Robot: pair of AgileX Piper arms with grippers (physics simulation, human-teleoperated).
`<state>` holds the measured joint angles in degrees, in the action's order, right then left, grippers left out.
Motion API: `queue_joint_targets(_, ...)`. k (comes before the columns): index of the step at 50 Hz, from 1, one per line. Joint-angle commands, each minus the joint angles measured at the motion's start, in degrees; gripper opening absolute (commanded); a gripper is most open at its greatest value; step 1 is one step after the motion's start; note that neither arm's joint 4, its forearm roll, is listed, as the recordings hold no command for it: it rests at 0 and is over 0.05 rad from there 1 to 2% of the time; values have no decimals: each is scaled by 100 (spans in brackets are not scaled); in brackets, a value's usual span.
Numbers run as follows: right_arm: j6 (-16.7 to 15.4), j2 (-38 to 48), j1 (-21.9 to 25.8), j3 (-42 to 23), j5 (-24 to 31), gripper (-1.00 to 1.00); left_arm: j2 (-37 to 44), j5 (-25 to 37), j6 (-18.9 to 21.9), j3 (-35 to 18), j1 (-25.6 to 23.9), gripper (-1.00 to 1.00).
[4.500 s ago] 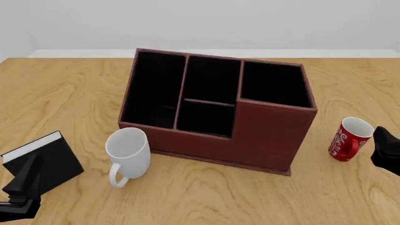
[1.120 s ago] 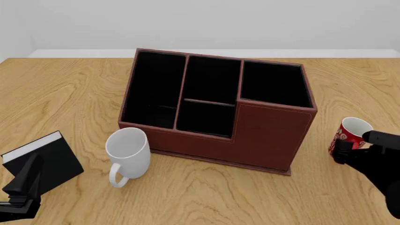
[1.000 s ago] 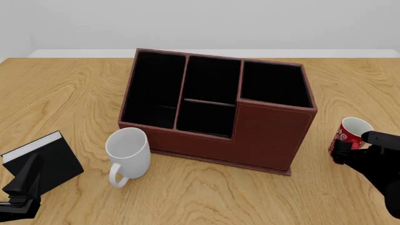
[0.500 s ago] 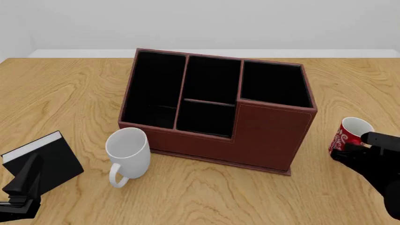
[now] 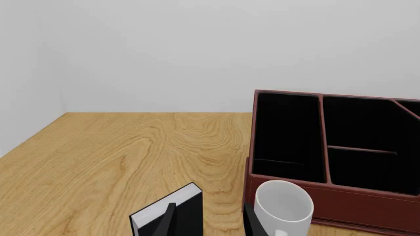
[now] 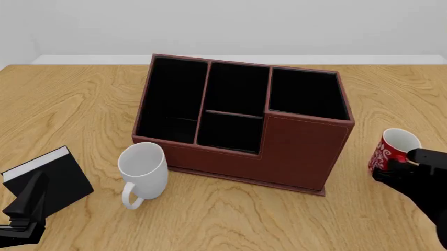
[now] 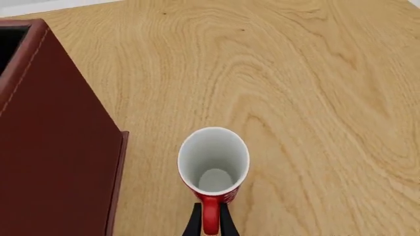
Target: Pick up the red mug and place it to the right of the caddy.
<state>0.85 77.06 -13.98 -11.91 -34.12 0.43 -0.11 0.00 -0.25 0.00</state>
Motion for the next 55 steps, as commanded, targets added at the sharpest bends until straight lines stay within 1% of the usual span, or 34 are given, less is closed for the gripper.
queue_joint_targets(1, 112, -749, 160, 67, 441, -100, 0, 0, 0, 0, 0, 100)
queue_joint_targets(7, 162, -1202, 297, 90, 777, -100, 0, 0, 0, 0, 0, 100)
queue_joint_targets(9, 175, -1237, 343, 118, 767, -100, 0, 0, 0, 0, 0, 100)
queue_joint_targets(15, 232, -1594, 498, 143, 1048, -100, 0, 0, 0, 0, 0, 100)
queue_joint_targets(20, 284, -1801, 610, 178, 1190, -100, 0, 0, 0, 0, 0, 100)
queue_joint_targets(24, 302, -1819, 697, 234, 1164, -100, 0, 0, 0, 0, 0, 100)
queue_joint_targets(26, 318, -1880, 725, 216, 1258, -100, 0, 0, 0, 0, 0, 100)
queue_joint_targets(33, 391, -1765, 843, 234, 1161, -100, 0, 0, 0, 0, 0, 100)
queue_joint_targets(36, 400, -1647, 872, 262, 1038, -100, 0, 0, 0, 0, 0, 100)
queue_joint_targets(40, 402, -1599, 919, 260, 1005, -100, 0, 0, 0, 0, 0, 100)
queue_joint_targets(43, 406, -1403, 996, 305, 810, -100, 0, 0, 0, 0, 0, 100)
queue_joint_targets(47, 392, -1343, 1039, 345, 738, -100, 0, 0, 0, 0, 0, 100)
queue_joint_targets(48, 398, -1369, 1041, 323, 795, -100, 0, 0, 0, 0, 0, 100)
queue_joint_targets(52, 411, -1214, 1069, 368, 626, -100, 0, 0, 0, 0, 0, 100)
queue_joint_targets(55, 395, -1210, 1109, 379, 622, -100, 0, 0, 0, 0, 0, 100)
